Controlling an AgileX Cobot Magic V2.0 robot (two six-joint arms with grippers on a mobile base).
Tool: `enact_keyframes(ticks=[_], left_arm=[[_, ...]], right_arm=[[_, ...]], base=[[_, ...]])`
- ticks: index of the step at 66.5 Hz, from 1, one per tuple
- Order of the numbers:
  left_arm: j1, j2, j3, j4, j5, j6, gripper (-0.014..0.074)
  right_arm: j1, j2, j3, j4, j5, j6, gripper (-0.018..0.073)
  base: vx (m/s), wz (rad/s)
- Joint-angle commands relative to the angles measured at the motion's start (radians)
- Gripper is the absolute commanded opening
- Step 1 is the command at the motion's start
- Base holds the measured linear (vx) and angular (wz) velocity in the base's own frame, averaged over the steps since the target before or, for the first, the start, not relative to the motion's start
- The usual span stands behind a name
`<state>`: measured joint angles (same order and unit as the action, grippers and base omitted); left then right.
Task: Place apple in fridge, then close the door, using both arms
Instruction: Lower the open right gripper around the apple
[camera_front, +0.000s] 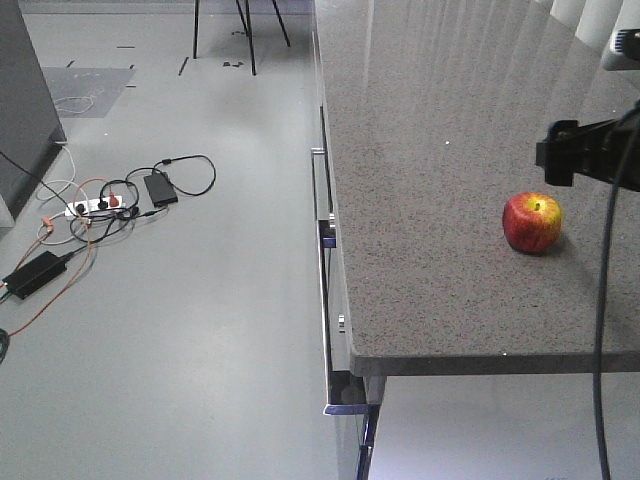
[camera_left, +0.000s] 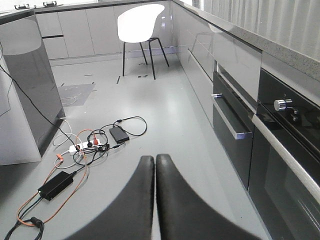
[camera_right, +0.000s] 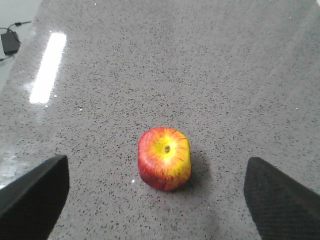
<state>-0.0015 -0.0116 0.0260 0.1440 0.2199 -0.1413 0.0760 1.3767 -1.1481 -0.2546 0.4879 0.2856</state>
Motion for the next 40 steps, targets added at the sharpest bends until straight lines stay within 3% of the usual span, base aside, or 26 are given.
enact_keyframes(ticks=[1,20,40], left_arm=[[0.0,-0.014,0.019,-0.005,-0.072,-0.005,-0.0006],[0.0,-0.014,0.019,-0.005,-0.072,-0.005,-0.0006],[0.0,-0.014,0.019,-0.005,-0.072,-0.005,-0.0006]], right_arm=[[-0.002,0.041,-0.088,-0.013,-0.027,-0.012,0.0666],[-0.002,0.215,-0.21,-0.013,0.022,-0.057,0.0657],[-0.002,0.33,-0.228,-0.005,0.024,-0.056,0.0648]], base=[[0.0,0.0],[0.0,0.0],[0.0,0.0]])
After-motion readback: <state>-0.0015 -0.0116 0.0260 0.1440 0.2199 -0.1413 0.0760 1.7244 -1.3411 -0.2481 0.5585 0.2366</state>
